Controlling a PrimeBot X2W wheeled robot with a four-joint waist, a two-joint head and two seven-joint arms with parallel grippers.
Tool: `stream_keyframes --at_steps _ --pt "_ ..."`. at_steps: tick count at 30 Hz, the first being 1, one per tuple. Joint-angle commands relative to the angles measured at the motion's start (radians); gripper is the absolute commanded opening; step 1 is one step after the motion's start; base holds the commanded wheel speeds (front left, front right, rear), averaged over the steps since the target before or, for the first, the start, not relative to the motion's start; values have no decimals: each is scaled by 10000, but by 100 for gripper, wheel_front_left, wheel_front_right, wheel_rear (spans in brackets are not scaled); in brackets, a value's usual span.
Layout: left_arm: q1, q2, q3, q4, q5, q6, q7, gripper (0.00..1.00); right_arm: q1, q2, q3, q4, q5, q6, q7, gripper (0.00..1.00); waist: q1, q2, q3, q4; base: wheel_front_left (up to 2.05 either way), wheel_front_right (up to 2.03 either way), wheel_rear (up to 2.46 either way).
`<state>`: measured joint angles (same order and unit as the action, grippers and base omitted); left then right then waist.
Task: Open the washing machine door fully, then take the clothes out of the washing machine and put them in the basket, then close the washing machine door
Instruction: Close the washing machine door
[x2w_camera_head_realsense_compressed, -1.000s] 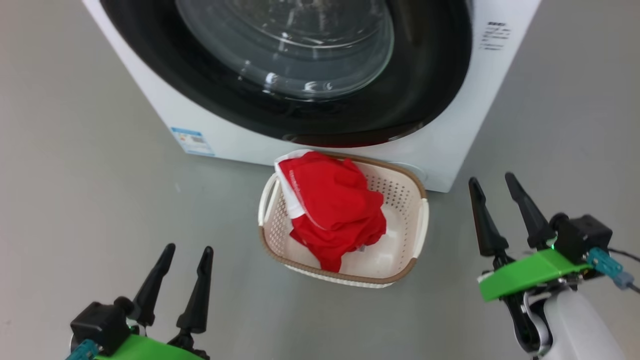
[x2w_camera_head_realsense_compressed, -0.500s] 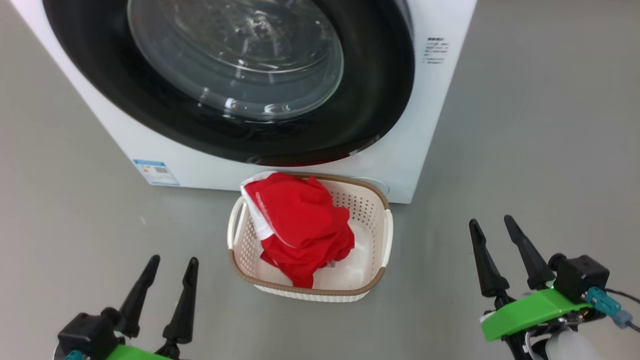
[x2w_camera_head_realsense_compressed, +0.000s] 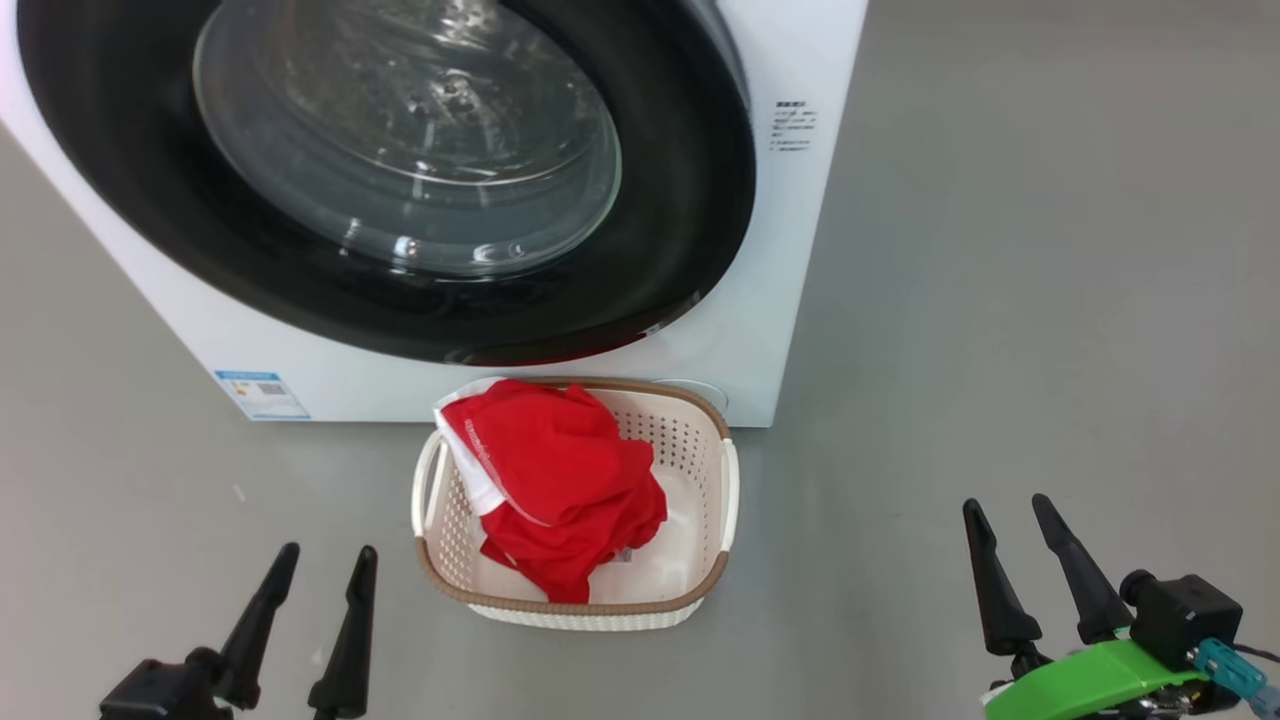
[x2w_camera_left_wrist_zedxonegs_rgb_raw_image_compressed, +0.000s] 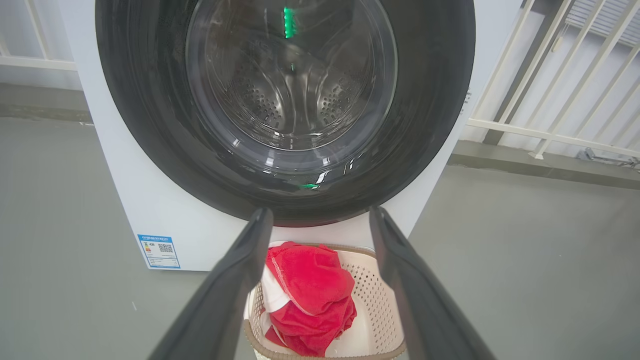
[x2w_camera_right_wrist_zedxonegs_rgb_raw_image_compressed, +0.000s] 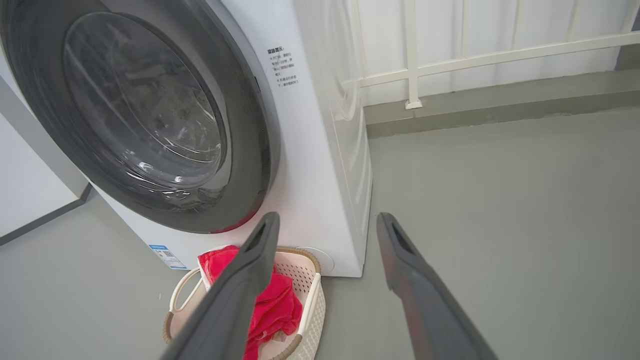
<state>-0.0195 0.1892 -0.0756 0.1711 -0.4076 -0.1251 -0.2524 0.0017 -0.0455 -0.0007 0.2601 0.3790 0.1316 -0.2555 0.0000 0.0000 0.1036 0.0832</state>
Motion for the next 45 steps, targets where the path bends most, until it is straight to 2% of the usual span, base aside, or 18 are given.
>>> stream_keyframes --at_steps 1,19,45 --pt "-64 161 462 -279 98 -56 -93 100 21 -47 169 -301 109 -9 -63 100 0 0 -100 -150 0 0 0" --pt "400 105 621 -422 229 -56 -93 100 902 -47 -136 -549 124 -9 -63 100 0 0 -343 -701 0 0 0" --pt "558 60 756 -640 344 -56 -93 100 1030 -47 -95 -633 228 -9 -63 100 0 0 -359 -762 0 0 0"
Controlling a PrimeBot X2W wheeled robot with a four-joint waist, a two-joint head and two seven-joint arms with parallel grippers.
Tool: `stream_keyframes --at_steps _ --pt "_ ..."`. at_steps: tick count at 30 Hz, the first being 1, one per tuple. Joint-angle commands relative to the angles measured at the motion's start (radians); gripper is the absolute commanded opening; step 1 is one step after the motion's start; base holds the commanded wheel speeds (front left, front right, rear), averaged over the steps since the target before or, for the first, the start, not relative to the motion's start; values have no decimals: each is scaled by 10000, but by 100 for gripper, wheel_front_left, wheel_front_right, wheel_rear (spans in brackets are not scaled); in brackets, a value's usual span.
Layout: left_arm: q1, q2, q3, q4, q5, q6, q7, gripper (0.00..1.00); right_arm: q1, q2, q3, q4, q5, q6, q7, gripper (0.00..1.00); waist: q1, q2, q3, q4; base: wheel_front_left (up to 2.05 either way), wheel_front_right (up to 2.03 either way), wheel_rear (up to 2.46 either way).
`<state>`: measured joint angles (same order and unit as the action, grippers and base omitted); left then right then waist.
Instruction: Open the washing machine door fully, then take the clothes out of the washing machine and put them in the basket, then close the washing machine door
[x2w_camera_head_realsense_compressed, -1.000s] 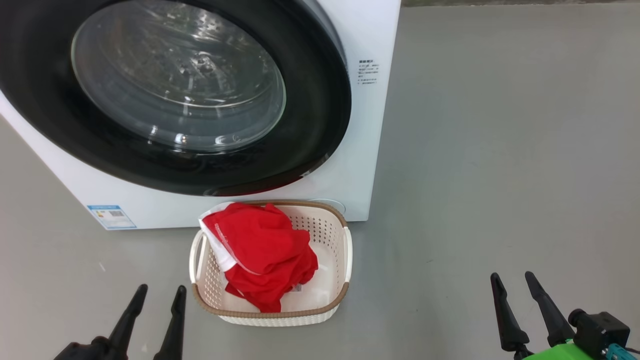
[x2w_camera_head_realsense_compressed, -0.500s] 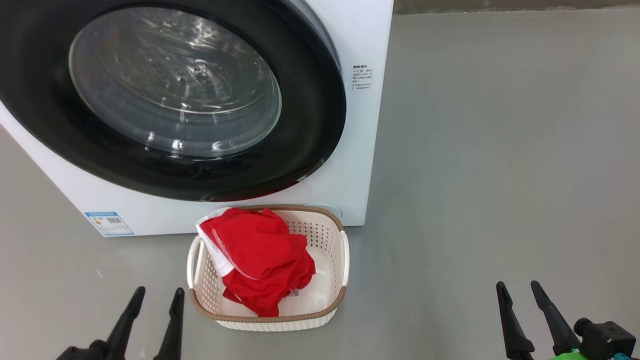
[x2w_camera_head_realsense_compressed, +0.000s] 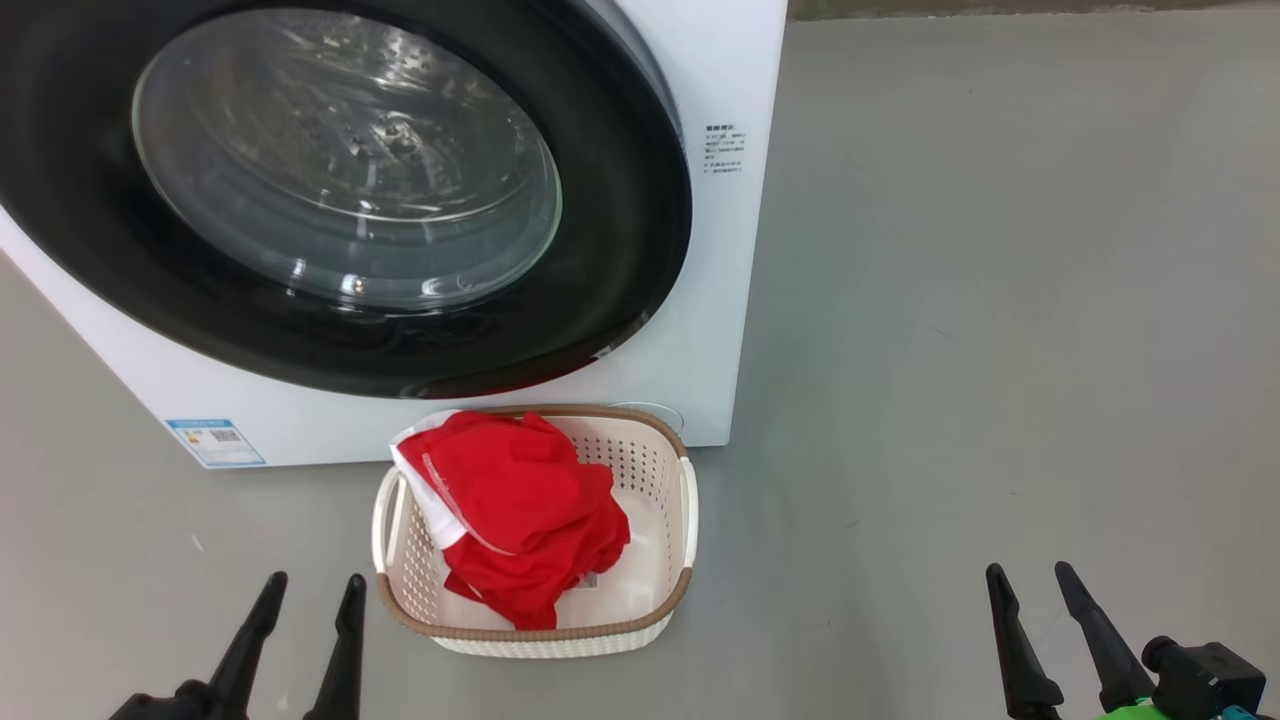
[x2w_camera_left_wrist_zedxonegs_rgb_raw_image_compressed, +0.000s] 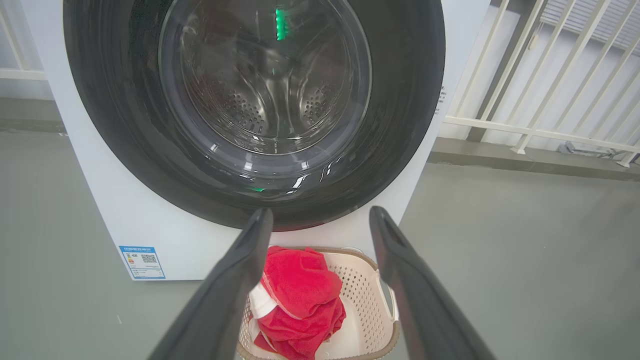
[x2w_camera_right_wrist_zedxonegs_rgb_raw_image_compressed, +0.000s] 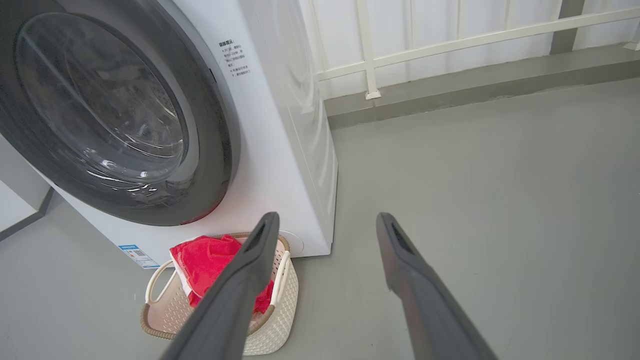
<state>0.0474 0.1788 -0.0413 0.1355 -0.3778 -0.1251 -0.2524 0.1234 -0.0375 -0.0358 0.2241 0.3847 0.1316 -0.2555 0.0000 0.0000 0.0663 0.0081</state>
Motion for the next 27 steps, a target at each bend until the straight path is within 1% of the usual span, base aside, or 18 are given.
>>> stream_keyframes --at_steps 1,7,18,20,21,24,27 --pt "-111 175 415 -285 42 -56 -93 100 -190 -127 261 -278 177 -9 -63 100 0 0 25 -18 0 0 0" --pt "-155 251 514 -295 90 -56 -93 100 -222 -127 234 -332 213 -9 -63 100 0 0 141 -48 0 0 0" --pt "-134 122 786 -42 199 -56 -93 100 -401 -127 360 -332 282 -9 -63 100 0 0 293 -229 0 0 0" --pt "-110 101 978 -67 267 -56 -93 100 -411 -127 355 -352 323 -9 -63 100 0 0 294 -278 0 0 0" --pt "1 -72 599 149 178 0 0 0 -50 2 125 -115 174 0 0 0 0 0 288 -268 0 0 0" --pt "7 -199 565 453 142 17 53 0 0 65 153 188 298 2 5 0 0 0 296 -277 0 0 0" --pt "-7 -253 561 489 -120 16 120 0 -25 62 165 210 557 2 56 0 2 0 287 -276 0 0 0"
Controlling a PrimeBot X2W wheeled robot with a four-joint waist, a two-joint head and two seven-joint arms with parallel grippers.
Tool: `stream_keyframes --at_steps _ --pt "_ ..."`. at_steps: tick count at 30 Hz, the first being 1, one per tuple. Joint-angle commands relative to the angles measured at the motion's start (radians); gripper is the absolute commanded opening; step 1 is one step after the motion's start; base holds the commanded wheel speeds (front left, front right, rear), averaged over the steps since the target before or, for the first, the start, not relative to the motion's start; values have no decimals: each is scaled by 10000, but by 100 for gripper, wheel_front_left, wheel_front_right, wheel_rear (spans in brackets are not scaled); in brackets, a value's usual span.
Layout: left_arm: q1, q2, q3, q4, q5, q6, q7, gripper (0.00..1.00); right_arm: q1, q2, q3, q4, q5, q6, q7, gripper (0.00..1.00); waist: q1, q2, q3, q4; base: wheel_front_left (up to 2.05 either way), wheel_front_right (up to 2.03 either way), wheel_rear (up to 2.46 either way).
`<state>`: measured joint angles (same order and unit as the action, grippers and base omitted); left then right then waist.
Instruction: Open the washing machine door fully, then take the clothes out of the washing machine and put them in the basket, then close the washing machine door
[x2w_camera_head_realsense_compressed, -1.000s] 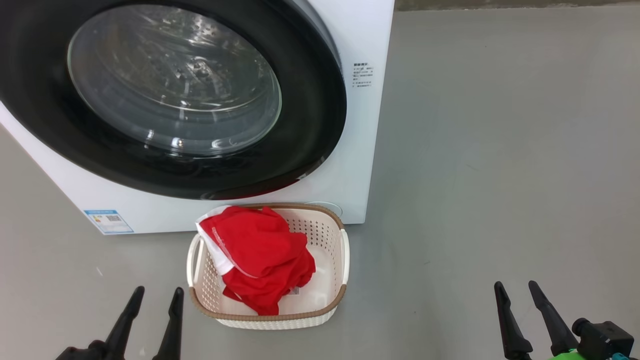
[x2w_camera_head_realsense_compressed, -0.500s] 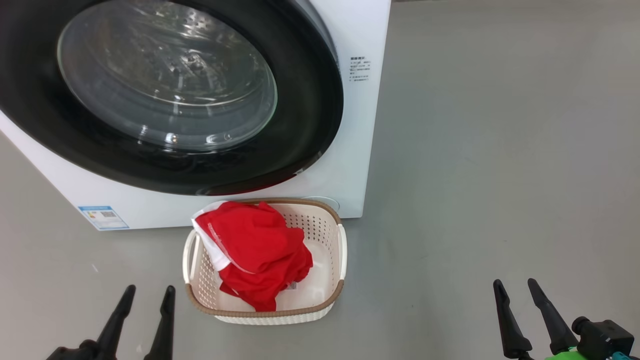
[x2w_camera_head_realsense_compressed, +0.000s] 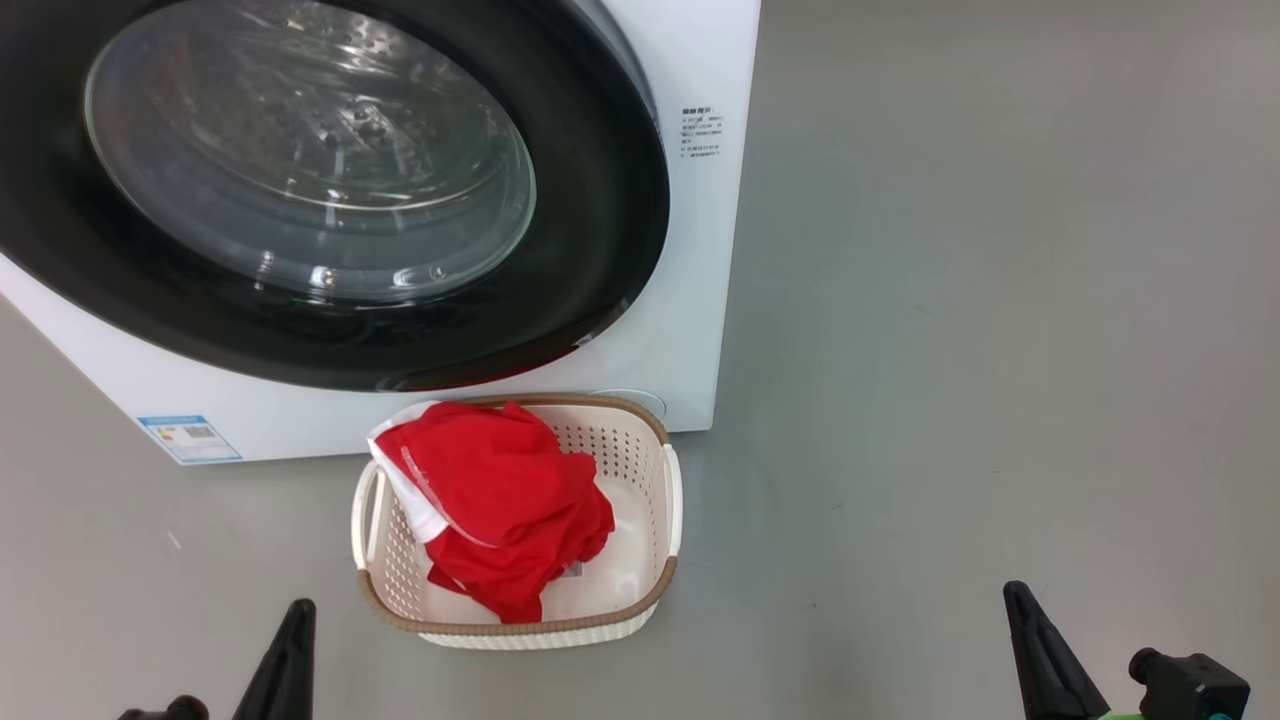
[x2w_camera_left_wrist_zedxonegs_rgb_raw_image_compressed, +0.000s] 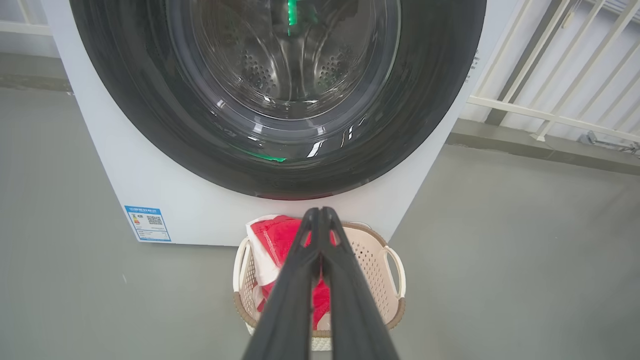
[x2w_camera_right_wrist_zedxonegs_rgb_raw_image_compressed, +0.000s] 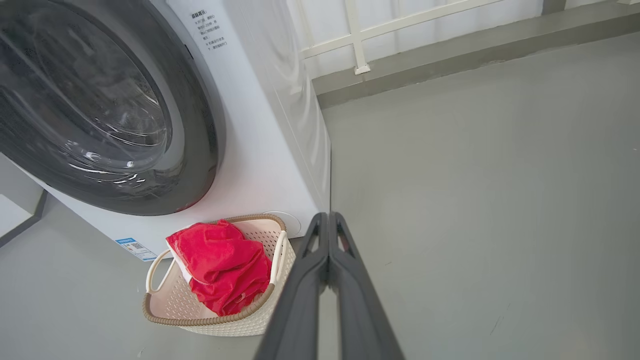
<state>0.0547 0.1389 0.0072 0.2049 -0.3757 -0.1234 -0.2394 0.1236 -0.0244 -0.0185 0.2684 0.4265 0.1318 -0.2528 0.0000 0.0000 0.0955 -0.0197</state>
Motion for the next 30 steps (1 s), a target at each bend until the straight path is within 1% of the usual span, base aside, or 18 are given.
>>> stream_keyframes --at_steps 1,4,9,30 --pt "-88 140 81 -205 -246 -2 18 0 -41 -78 -7 -239 246 0 52 0 6 0 -18 4 0 0 0" --pt "-114 123 95 -192 -557 -4 100 0 -85 -108 -5 -240 563 -1 121 0 23 0 -67 11 0 0 0" --pt "-188 94 118 -146 -1070 -5 232 0 -191 -152 4 -220 1083 -1 234 0 1 0 -86 19 0 0 0" --pt "-459 -38 232 -21 -3101 -18 771 0 -571 -283 -10 -220 3107 -3 714 0 0 0 -231 50 0 0 0"
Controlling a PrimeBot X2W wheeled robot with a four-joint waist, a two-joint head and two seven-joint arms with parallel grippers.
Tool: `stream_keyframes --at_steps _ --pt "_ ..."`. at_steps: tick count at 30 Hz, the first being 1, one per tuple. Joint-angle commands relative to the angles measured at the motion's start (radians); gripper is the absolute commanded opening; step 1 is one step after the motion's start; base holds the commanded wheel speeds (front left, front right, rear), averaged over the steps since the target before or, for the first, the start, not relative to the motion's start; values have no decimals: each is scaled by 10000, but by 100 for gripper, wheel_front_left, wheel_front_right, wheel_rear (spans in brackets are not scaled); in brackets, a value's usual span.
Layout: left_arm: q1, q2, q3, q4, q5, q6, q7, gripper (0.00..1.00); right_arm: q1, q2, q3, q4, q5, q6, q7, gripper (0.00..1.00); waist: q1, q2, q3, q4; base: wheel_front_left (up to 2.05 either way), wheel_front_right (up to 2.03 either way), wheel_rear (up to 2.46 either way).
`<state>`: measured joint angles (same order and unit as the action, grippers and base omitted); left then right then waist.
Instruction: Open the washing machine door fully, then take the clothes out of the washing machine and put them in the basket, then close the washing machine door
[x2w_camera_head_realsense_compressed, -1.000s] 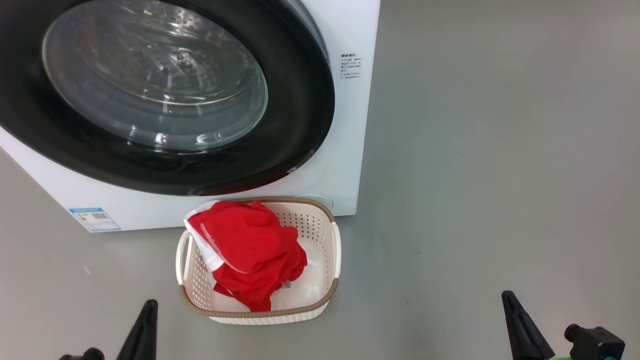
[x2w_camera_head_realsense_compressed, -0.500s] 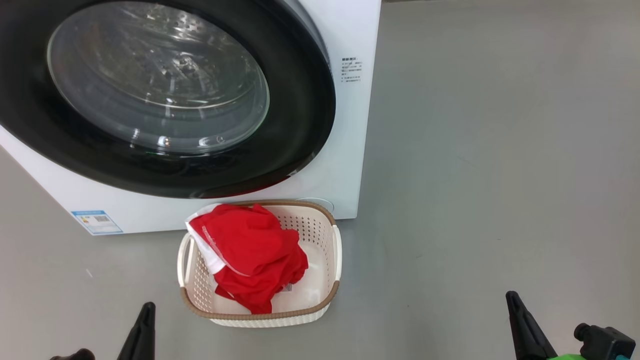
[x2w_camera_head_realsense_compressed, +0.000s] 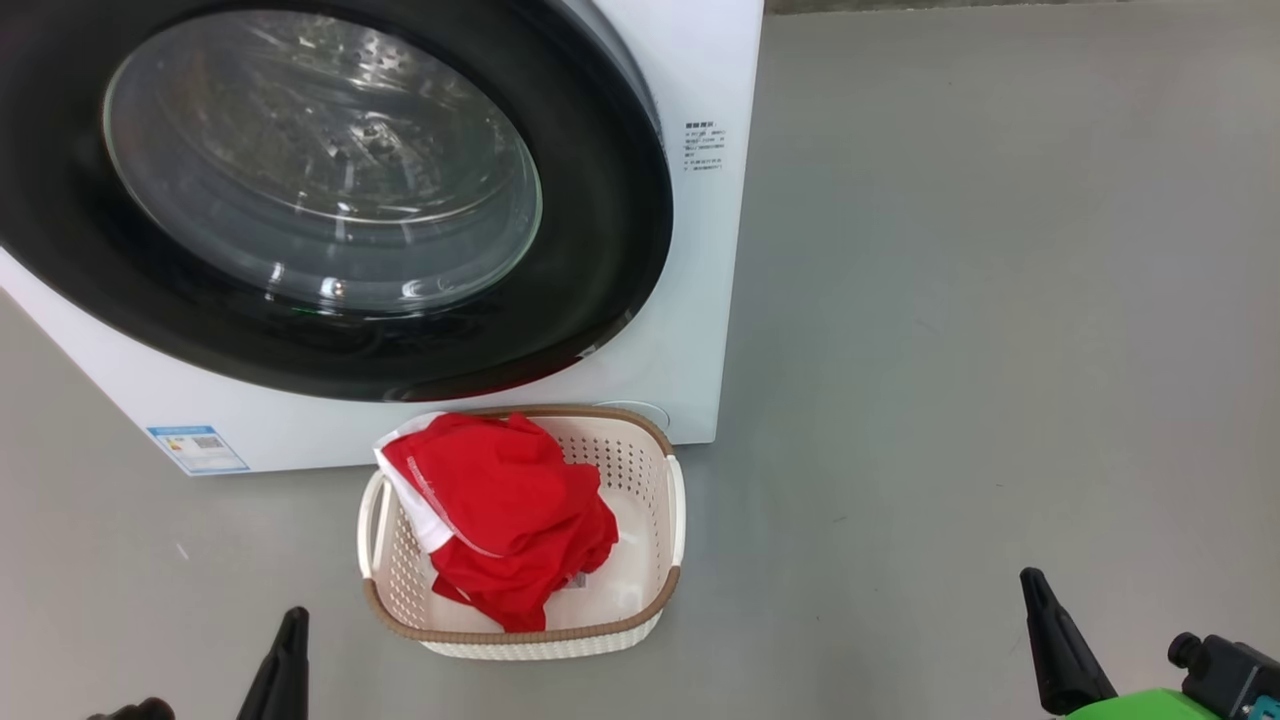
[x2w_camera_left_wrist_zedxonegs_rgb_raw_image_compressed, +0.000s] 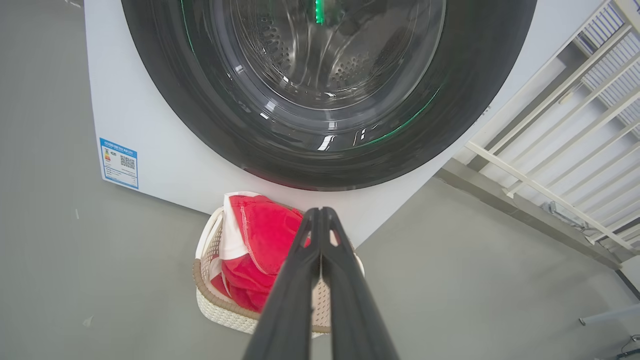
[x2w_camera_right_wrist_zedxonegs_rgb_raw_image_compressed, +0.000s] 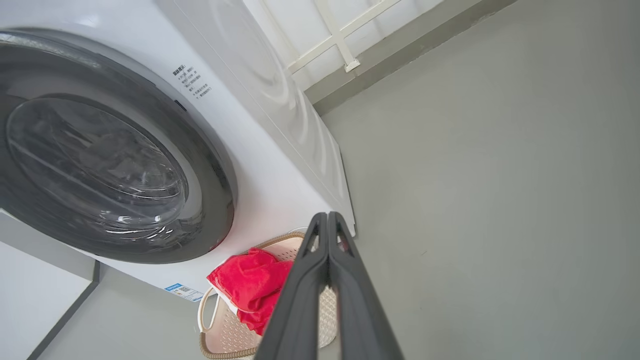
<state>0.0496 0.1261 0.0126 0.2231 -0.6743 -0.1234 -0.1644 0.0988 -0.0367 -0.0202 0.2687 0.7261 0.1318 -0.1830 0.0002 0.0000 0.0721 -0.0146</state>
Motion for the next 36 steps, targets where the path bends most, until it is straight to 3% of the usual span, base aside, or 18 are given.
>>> stream_keyframes --at_steps 1,36 --pt "-420 84 185 -200 -216 -19 48 0 -340 -165 4 -224 212 -3 42 0 -1 0 -4 1 0 0 0" --pt "-851 -189 436 -46 -3732 -39 1032 0 -978 -298 -151 -243 3647 -6 988 0 -1 0 -264 56 0 0 0"
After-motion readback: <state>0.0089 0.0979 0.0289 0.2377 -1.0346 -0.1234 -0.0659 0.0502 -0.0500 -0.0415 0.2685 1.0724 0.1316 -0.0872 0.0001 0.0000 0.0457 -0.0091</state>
